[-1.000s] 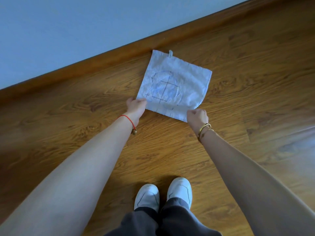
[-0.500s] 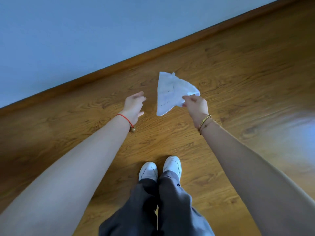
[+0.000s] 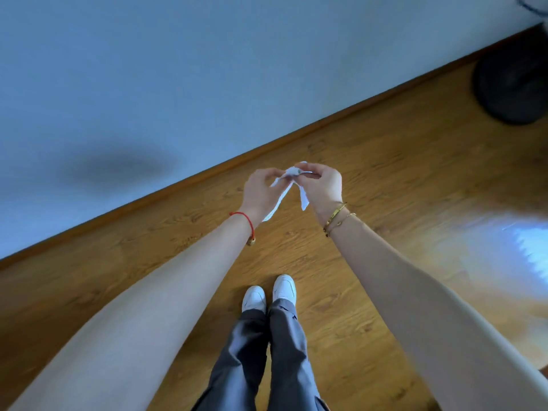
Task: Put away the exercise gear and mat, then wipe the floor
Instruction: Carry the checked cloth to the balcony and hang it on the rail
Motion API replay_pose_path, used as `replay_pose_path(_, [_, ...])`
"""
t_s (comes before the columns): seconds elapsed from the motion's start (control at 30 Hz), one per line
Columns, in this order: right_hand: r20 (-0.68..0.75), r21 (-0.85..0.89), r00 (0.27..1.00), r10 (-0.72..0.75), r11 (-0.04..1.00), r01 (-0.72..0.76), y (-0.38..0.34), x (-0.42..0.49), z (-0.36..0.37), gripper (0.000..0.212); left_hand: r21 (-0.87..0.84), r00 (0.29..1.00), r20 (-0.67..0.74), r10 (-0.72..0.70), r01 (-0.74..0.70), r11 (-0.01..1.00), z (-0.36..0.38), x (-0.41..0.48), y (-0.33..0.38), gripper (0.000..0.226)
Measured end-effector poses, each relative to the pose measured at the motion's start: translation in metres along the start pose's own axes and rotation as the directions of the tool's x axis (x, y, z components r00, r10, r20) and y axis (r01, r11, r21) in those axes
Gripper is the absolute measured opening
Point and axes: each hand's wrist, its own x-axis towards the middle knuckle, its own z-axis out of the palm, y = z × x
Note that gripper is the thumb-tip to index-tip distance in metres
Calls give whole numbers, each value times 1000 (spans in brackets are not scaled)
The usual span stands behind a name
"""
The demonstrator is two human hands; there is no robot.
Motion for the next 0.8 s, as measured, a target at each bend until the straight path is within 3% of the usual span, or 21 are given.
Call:
replay_pose_path(0.17, [-137, -48, 979, -149, 988, 144, -80, -67, -49, 20, 53, 982, 96, 161, -166, 985, -66, -58, 96, 19])
replay_pose_path(0.33, [-277, -47, 927, -253, 967, 250, -141, -130, -94, 17, 199, 937, 171, 306, -337, 920, -106, -104, 169, 25])
replay_pose_path(0.43, [-407, -3, 873, -270, 956, 294, -169, -164, -133, 13, 294, 903, 225, 366, -421, 858, -118, -126, 204, 38])
replay_pose_path(0.57, [-564, 65, 783, -264, 930, 361, -191, -207, -198, 14, 336, 840, 315, 442, -534, 776, -117, -147, 246, 27])
replay_pose_path(0.8, [-769, 77, 597, -228, 894, 441, -196, -268, -321, 11, 222, 682, 415, 602, -717, 660, -74, -192, 363, 23])
